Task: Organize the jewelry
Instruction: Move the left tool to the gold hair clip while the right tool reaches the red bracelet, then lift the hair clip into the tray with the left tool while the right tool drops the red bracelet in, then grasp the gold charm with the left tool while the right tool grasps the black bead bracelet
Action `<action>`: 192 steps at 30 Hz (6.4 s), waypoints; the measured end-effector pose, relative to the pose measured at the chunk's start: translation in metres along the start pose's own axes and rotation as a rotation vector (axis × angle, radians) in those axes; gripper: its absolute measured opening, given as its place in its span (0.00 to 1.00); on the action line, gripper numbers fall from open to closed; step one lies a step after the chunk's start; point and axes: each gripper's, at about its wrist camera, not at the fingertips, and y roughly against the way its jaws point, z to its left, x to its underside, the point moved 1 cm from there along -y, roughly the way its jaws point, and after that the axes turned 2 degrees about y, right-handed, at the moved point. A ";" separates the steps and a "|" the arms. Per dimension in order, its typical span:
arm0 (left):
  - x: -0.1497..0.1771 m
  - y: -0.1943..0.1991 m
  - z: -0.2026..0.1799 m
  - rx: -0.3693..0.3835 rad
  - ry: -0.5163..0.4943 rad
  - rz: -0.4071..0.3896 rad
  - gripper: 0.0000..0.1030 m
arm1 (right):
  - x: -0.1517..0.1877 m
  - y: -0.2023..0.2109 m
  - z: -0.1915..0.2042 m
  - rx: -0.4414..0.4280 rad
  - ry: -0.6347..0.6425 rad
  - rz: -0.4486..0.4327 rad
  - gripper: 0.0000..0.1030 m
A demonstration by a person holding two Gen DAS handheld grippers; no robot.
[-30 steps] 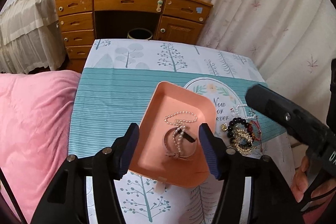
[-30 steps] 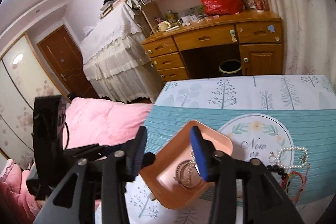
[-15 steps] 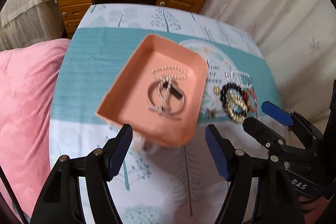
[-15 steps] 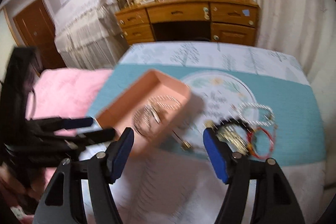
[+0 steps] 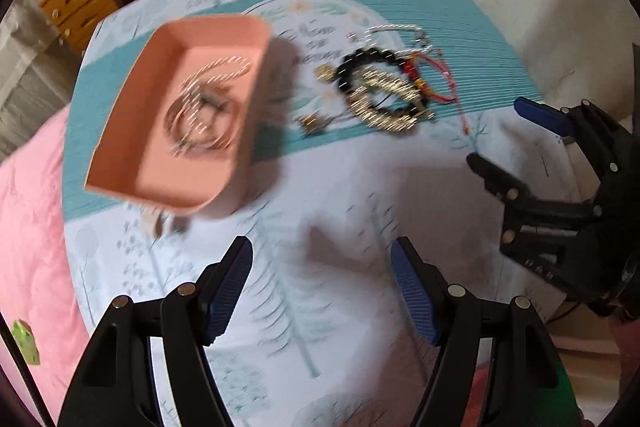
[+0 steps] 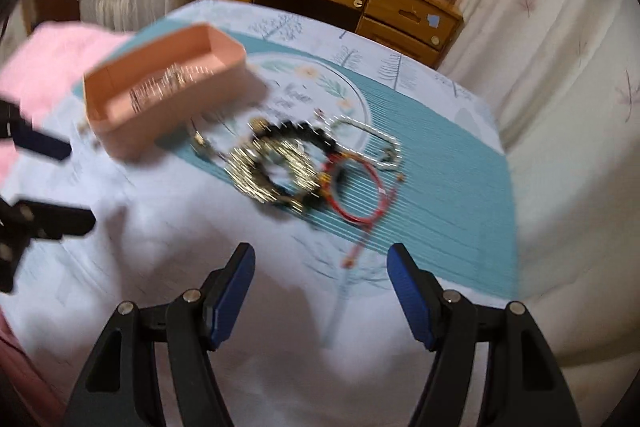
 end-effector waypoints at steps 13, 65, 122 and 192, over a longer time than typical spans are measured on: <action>-0.055 -0.035 -0.062 -0.070 -0.055 -0.043 0.87 | 0.016 -0.043 -0.042 -0.212 0.143 -0.096 0.67; -0.087 -0.013 -0.027 0.010 0.100 -0.274 0.67 | -0.027 -0.058 -0.065 -0.454 -0.063 -0.238 0.50; -0.036 0.044 0.122 0.037 0.196 -0.278 0.85 | -0.109 0.012 0.035 -0.328 -0.167 -0.302 0.60; -0.032 -0.030 0.002 -0.203 0.392 -0.404 0.17 | -0.066 -0.051 -0.067 -0.557 -0.313 -0.082 0.14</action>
